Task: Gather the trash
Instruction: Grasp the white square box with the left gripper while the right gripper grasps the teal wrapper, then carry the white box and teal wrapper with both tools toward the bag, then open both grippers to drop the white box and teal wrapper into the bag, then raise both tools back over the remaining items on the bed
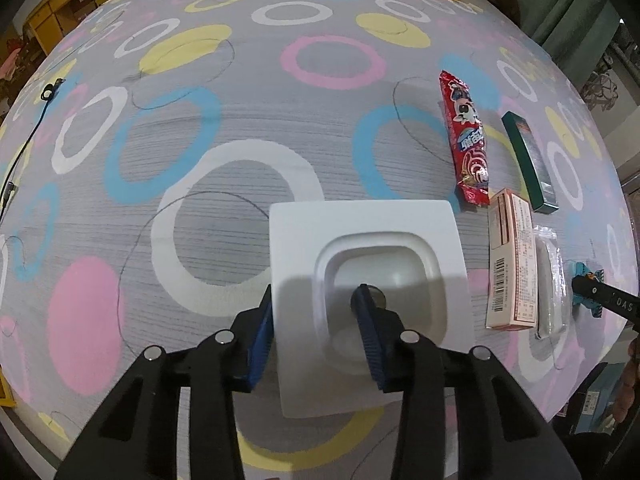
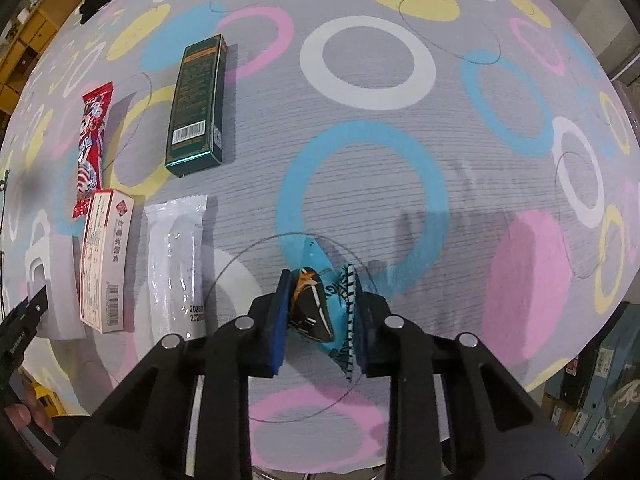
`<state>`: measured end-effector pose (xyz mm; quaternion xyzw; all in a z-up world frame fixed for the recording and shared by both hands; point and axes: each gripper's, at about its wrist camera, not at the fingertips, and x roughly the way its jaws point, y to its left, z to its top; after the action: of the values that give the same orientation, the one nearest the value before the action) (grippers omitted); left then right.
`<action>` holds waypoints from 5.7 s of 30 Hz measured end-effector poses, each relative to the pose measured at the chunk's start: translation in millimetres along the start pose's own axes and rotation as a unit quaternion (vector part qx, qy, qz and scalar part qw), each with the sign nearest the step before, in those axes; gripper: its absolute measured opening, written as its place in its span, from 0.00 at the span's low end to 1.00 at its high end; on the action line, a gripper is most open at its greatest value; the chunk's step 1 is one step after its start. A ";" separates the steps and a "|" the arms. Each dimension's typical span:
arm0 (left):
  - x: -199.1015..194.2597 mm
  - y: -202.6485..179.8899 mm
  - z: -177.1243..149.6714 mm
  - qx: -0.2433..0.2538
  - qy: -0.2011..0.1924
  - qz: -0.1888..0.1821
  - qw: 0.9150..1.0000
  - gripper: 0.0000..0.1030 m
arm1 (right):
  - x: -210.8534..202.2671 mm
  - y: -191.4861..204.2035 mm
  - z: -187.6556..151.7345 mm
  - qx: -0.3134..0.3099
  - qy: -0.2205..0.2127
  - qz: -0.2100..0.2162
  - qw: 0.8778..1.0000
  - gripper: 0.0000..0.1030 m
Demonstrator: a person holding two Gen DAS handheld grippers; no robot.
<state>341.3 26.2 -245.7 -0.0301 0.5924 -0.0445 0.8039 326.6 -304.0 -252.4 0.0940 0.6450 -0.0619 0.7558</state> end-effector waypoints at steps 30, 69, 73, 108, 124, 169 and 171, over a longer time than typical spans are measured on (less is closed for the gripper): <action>-95.7 -23.9 -6.1 0.019 -0.068 -0.023 0.997 0.34 | -98.7 -0.6 -22.0 -0.023 -0.091 0.025 0.995 0.25; -224.1 -110.5 -154.8 0.157 -0.167 -0.047 0.972 0.34 | -217.7 -38.3 -188.1 -0.094 -0.221 0.095 0.966 0.25; -221.5 -113.7 -176.8 0.171 -0.161 -0.048 0.971 0.34 | -216.7 -36.1 -209.2 -0.098 -0.225 0.100 0.964 0.25; -67.3 -117.5 -283.6 0.211 0.037 -0.035 0.976 0.34 | -64.9 -11.0 -286.1 -0.142 -0.099 0.071 0.982 0.25; 43.9 -135.9 -291.0 0.193 0.156 -0.024 0.968 0.34 | 44.4 -6.3 -280.3 -0.142 0.002 0.077 0.987 0.25; 81.8 -134.4 -296.3 0.178 0.188 -0.005 0.966 0.63 | 89.0 -18.4 -275.8 -0.086 0.049 0.104 0.990 0.46; 81.0 -134.4 -296.5 0.177 0.187 -0.005 0.966 0.63 | 88.0 -19.4 -275.7 -0.086 0.048 0.104 0.990 0.46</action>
<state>77.1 -114.8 -396.9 0.1188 0.7144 -0.1575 0.6713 70.9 -259.3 -381.9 0.0979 0.6701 0.0770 0.7317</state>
